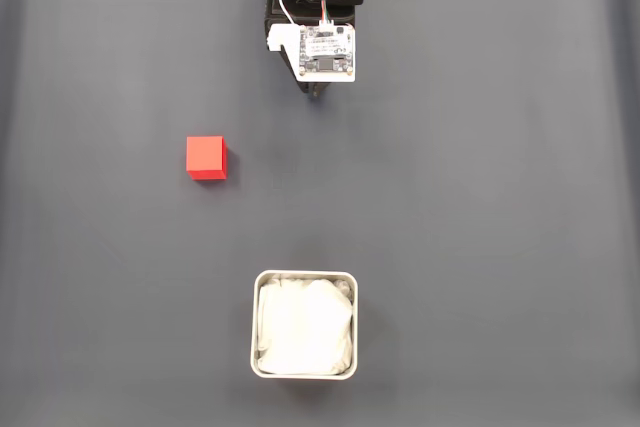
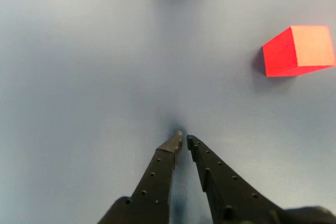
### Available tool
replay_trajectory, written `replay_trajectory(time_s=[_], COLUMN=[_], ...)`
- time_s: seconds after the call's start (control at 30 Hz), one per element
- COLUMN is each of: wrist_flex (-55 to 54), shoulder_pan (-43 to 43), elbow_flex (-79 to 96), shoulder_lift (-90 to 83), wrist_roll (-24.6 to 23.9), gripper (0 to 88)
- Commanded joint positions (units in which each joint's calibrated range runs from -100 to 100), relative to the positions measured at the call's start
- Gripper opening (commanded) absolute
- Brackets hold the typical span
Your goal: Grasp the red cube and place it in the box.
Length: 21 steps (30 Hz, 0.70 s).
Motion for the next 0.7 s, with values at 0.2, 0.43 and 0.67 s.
replay_trajectory(time_s=[0.2, 0.43, 0.67], wrist_flex=[1.28, 1.28, 1.28], shoulder_pan=[0.25, 0.18, 0.1], elbow_flex=[0.54, 0.54, 0.54], shoulder_lift=[0.09, 0.09, 0.09], wrist_roll=[0.34, 0.34, 0.34], gripper=[0.0, 0.0, 0.0])
